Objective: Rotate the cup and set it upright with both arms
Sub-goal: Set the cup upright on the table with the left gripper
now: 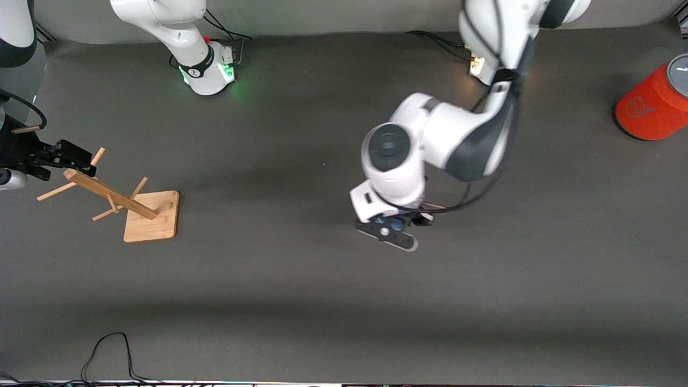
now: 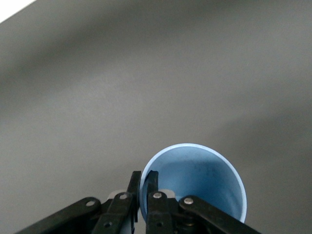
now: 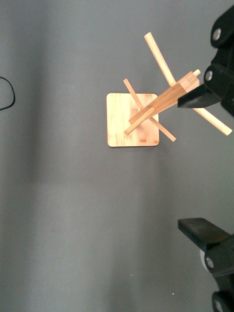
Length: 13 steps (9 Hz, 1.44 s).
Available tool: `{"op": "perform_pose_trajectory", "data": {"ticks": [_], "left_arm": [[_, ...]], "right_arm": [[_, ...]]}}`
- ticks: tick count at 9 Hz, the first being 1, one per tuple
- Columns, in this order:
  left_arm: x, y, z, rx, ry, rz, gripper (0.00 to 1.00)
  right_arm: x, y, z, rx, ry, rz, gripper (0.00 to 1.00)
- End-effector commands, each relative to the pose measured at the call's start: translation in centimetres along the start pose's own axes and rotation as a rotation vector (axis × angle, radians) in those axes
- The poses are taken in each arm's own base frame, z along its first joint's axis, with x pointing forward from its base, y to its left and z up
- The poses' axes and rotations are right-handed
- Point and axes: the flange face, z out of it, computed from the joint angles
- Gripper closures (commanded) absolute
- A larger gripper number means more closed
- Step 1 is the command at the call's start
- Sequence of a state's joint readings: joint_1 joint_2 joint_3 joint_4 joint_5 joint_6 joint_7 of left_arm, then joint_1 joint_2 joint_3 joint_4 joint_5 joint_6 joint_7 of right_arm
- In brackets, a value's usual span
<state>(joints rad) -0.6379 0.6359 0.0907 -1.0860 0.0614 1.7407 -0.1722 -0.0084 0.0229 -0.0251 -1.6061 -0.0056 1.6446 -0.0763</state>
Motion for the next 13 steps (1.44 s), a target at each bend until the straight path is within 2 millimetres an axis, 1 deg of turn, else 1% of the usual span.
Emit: {"op": "perform_pose_trajectory", "data": {"ticks": [1, 2, 3, 4, 5, 6, 8, 9, 10, 11, 12, 13], "left_arm": [[-4.6, -1.6, -4.2, -0.058, 0.08, -0.014, 1.0], [-6.8, -2.3, -5.4, -0.077, 0.136, -0.03, 1.0], [-9.1, -3.0, -5.9, -0.098, 0.194, -0.056, 1.0], [-11.0, -3.3, -5.1, -0.117, 0.252, -0.068, 1.0], [-12.4, -3.2, -2.9, -0.135, 0.311, -0.075, 1.0], [-13.1, -2.9, 0.1, -0.151, 0.359, -0.1, 1.0], [-12.5, -1.5, 5.8, -0.165, 0.395, -0.127, 1.0], [-11.8, -0.4, 10.3, -0.167, 0.409, -0.144, 1.0], [-11.9, 0.4, 13.0, -0.174, 0.427, -0.139, 1.0], [-12.6, 1.3, 15.5, -0.192, 0.461, -0.139, 1.0], [-13.2, 1.6, 17.0, -0.198, 0.47, -0.143, 1.0], [-13.9, 3.1, 18.1, -0.204, 0.456, -0.131, 1.0]], "right_arm": [[-0.3, -0.4, -0.4, 0.011, -0.003, 0.017, 0.0], [-0.3, -0.4, -0.3, 0.014, -0.004, 0.018, 0.0], [-0.3, -0.4, -0.3, 0.014, -0.004, 0.019, 0.0], [-0.2, -0.5, -0.3, 0.029, -0.003, 0.02, 0.0], [-0.2, -0.4, -0.3, 0.057, -0.001, 0.028, 0.0], [-0.3, -0.4, -0.3, 0.056, -0.001, 0.026, 0.0], [-0.3, -0.4, -0.3, 0.047, -0.002, 0.023, 0.0], [-0.3, -0.6, -0.3, 0.046, -0.002, 0.017, 0.0], [-0.3, -0.7, -0.2, 0.043, -0.002, 0.015, 0.0], [-0.2, -0.7, -0.2, 0.035, -0.001, 0.011, 0.0], [-0.2, -0.8, -0.2, 0.024, -0.002, 0.008, 0.0], [-0.3, -0.8, -0.1, 0.025, -0.005, 0.008, 0.0]]}}
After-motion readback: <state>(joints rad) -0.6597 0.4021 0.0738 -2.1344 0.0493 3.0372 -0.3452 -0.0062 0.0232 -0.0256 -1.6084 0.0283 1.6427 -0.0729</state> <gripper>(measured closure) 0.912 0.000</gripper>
